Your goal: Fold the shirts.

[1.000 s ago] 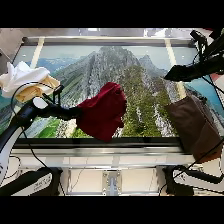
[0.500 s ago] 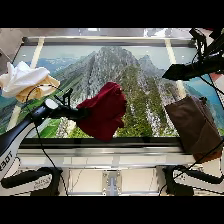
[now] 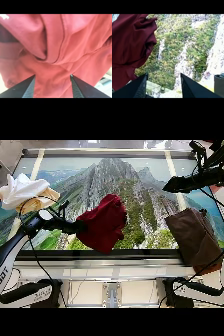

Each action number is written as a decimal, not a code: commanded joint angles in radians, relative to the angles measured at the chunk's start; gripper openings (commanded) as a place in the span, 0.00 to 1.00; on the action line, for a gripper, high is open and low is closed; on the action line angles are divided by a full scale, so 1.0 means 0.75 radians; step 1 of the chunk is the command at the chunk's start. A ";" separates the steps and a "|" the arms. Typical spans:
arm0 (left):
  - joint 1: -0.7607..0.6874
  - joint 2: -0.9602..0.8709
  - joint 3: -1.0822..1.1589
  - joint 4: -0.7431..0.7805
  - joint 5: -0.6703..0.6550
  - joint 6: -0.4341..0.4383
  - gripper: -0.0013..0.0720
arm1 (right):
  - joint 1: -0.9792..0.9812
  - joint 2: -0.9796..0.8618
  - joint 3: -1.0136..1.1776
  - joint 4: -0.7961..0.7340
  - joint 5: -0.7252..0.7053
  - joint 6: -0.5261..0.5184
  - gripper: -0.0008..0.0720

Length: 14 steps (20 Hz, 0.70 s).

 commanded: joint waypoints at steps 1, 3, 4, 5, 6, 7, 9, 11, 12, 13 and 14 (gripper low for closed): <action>-0.015 -0.045 0.001 0.006 0.111 -0.021 0.66 | 0.001 0.001 -0.001 0.022 0.009 0.001 0.63; -0.026 -0.083 0.002 -0.089 0.175 -0.001 0.66 | 0.004 0.001 -0.001 0.024 0.009 0.001 0.63; -0.030 -0.099 0.002 -0.156 0.187 0.041 0.66 | 0.004 0.001 -0.001 0.024 0.009 0.001 0.63; -0.030 -0.106 0.002 -0.211 0.190 0.079 0.66 | 0.004 0.001 -0.001 0.024 0.009 0.001 0.63; -0.030 -0.108 0.002 -0.253 0.194 0.100 0.66 | 0.004 0.001 -0.001 0.023 0.008 0.001 0.63; -0.030 -0.108 0.003 -0.264 0.203 0.100 0.66 | 0.004 0.001 -0.001 0.023 0.008 0.001 0.63; -0.030 -0.108 0.002 -0.262 0.204 0.101 0.35 | 0.004 0.001 -0.001 0.022 0.008 0.001 0.63; -0.030 -0.106 0.003 -0.262 0.203 0.105 0.04 | 0.004 0.001 -0.001 0.022 0.014 0.001 0.63; -0.030 -0.104 0.003 -0.262 0.204 0.105 0.04 | 0.004 0.001 -0.002 0.022 0.025 0.001 0.63; -0.030 -0.103 0.003 -0.262 0.203 0.105 0.04 | 0.004 0.001 -0.012 0.021 0.053 0.001 0.63; -0.028 -0.098 0.004 -0.262 0.204 0.105 0.04 | 0.004 0.001 -0.047 0.014 0.103 -0.003 0.63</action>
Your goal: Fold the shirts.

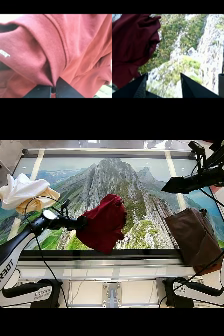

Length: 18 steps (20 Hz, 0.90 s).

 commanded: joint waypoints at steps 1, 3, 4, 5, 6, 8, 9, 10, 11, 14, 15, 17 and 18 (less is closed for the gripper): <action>0.005 0.012 0.004 -0.017 0.007 0.010 0.04 | 0.002 0.002 -0.097 -0.005 0.121 -0.007 0.63; 0.012 0.047 0.004 -0.016 0.012 0.010 0.04 | 0.027 0.014 -0.359 0.023 0.114 -0.010 0.63; 0.016 0.069 0.004 -0.016 0.013 0.010 0.04 | 0.053 0.021 -0.508 0.067 0.019 -0.015 0.63; 0.020 0.087 0.004 -0.016 0.014 0.010 0.04 | 0.087 0.020 -0.646 0.139 -0.114 -0.028 0.63; 0.020 0.104 0.004 -0.016 0.014 0.010 0.04 | 0.138 0.013 -0.779 0.232 -0.287 -0.046 0.63; 0.019 0.121 0.004 -0.016 0.012 0.009 0.04 | 0.265 -0.025 -0.939 0.345 -0.589 -0.123 0.63; 0.019 0.125 0.004 -0.017 0.012 0.009 0.04 | 0.332 -0.062 -0.964 0.342 -0.695 -0.125 0.63; 0.019 0.126 0.004 -0.017 0.011 0.009 0.04 | 0.385 -0.105 -0.963 0.343 -0.754 -0.125 0.63; 0.019 0.126 0.004 -0.017 0.012 0.009 0.04 | 0.430 -0.153 -0.951 0.343 -0.796 -0.125 0.63; 0.019 0.127 0.004 -0.017 0.012 0.009 0.04 | 0.514 -0.276 -0.905 0.360 -0.829 -0.124 0.63; 0.019 0.127 0.004 -0.017 0.012 0.009 0.04 | 0.536 -0.305 -0.897 0.381 -0.830 -0.125 0.63; 0.019 0.127 0.004 -0.017 0.014 0.009 0.04 | 0.569 -0.329 -0.894 0.410 -0.842 -0.126 0.63; 0.019 0.127 0.004 -0.017 0.017 0.009 0.04 | 0.582 -0.331 -0.894 0.423 -0.854 -0.126 0.63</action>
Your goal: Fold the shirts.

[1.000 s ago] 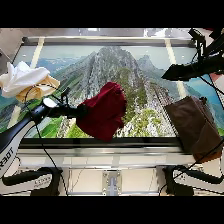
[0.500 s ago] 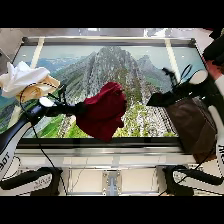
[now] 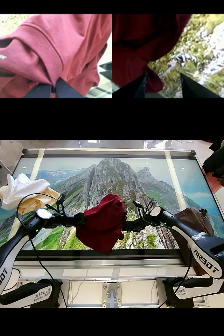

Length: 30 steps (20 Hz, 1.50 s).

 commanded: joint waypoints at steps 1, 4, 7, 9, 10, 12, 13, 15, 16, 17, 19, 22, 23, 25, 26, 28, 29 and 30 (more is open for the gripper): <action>0.002 0.002 0.001 0.000 0.006 0.000 0.04 | 0.070 -0.047 0.002 0.053 -0.067 -0.005 0.63; 0.002 0.002 0.001 0.001 0.006 0.001 0.04 | 0.106 -0.047 0.002 0.058 -0.067 -0.005 0.63; 0.002 0.002 0.001 0.000 0.006 0.001 0.04 | 0.137 -0.046 0.002 0.104 -0.067 -0.026 0.63; 0.002 0.002 0.001 0.001 0.006 0.001 0.04 | 0.142 -0.046 0.008 0.123 -0.062 -0.026 0.63; 0.002 0.002 0.001 0.001 0.006 0.001 0.04 | 0.141 -0.044 0.020 0.122 -0.062 -0.026 0.63; 0.002 0.002 0.001 0.000 0.006 0.000 0.04 | 0.141 -0.042 0.066 0.116 -0.062 -0.026 0.63; 0.002 0.002 0.001 0.000 0.006 0.001 0.04 | 0.141 -0.042 0.098 0.105 -0.061 -0.025 0.63; 0.002 0.002 0.001 0.000 0.005 0.001 0.04 | 0.141 -0.042 0.164 0.073 -0.056 -0.023 0.63; 0.002 0.002 0.001 0.001 0.005 0.001 0.04 | 0.141 -0.042 0.190 0.050 -0.041 -0.021 0.63; 0.002 0.002 0.001 0.000 0.005 0.000 0.04 | 0.141 -0.042 0.210 0.024 -0.015 -0.010 0.63; 0.002 0.002 0.001 0.001 0.005 0.001 0.04 | 0.141 -0.045 0.215 -0.009 0.067 0.020 0.63; 0.002 0.002 0.001 0.001 0.005 0.000 0.04 | 0.141 -0.048 0.215 -0.198 0.153 0.100 0.63; 0.002 0.002 0.001 0.000 0.005 0.000 0.04 | 0.141 -0.048 0.215 -0.246 0.152 0.126 0.63; 0.002 0.002 0.001 0.001 0.005 0.000 0.04 | 0.142 -0.049 0.215 -0.251 0.152 0.128 0.63; 0.002 0.002 0.001 0.001 0.005 0.000 0.04 | 0.142 -0.054 0.215 -0.237 0.153 0.128 0.63; 0.002 0.002 0.001 0.001 0.005 0.000 0.04 | 0.142 -0.056 0.211 -0.226 0.149 0.127 0.63; 0.002 0.002 0.001 0.001 0.006 0.000 0.04 | 0.142 -0.056 0.211 -0.220 0.149 0.127 0.63; 0.002 0.002 0.001 0.001 0.006 0.001 0.04 | 0.142 -0.056 0.211 -0.204 0.149 0.126 0.63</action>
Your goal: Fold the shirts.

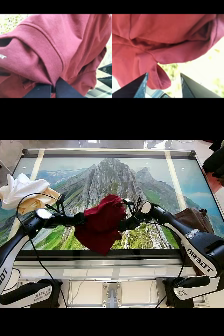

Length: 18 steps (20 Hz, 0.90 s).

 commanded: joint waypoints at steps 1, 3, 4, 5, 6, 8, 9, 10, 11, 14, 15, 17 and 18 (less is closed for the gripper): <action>0.002 0.001 0.001 0.000 0.001 0.001 0.04 | 0.003 -0.003 -0.001 0.021 0.009 0.006 0.63; 0.002 0.001 0.001 0.000 0.001 0.000 0.04 | 0.018 -0.003 -0.001 0.036 0.007 -0.006 0.63; 0.002 0.001 0.001 0.000 0.001 0.000 0.04 | 0.033 -0.003 -0.001 0.035 0.004 -0.009 0.63; 0.002 0.001 0.001 0.000 0.001 0.000 0.04 | 0.055 -0.003 -0.001 0.034 -0.004 -0.019 0.63; 0.002 0.001 0.001 0.001 0.001 0.001 0.04 | 0.077 -0.003 -0.001 0.033 -0.013 -0.030 0.63; 0.002 0.001 0.001 0.001 0.001 0.000 0.04 | 0.111 -0.003 -0.001 0.033 -0.052 -0.029 0.48; 0.002 0.001 0.001 0.000 0.001 0.000 0.04 | 0.118 -0.003 -0.001 0.033 -0.072 -0.029 0.30; 0.002 0.001 0.001 0.001 0.001 0.001 0.04 | 0.117 -0.003 -0.001 0.033 -0.082 -0.028 0.17; 0.002 0.001 0.001 0.001 0.003 0.001 0.04 | 0.114 -0.003 -0.001 0.026 -0.090 -0.028 0.02; 0.027 0.055 0.049 -0.030 0.003 0.001 0.04 | 0.088 0.012 0.031 -0.039 -0.052 -0.028 0.02; 0.052 0.113 0.093 -0.051 -0.002 0.001 0.04 | 0.063 0.039 0.062 -0.074 0.013 -0.028 0.02; 0.122 0.273 0.191 -0.054 -0.002 0.001 0.04 | 0.001 0.148 0.134 -0.169 0.164 -0.023 0.02; 0.164 0.372 0.236 -0.054 -0.006 0.000 0.04 | -0.028 0.227 0.171 -0.214 0.233 -0.023 0.02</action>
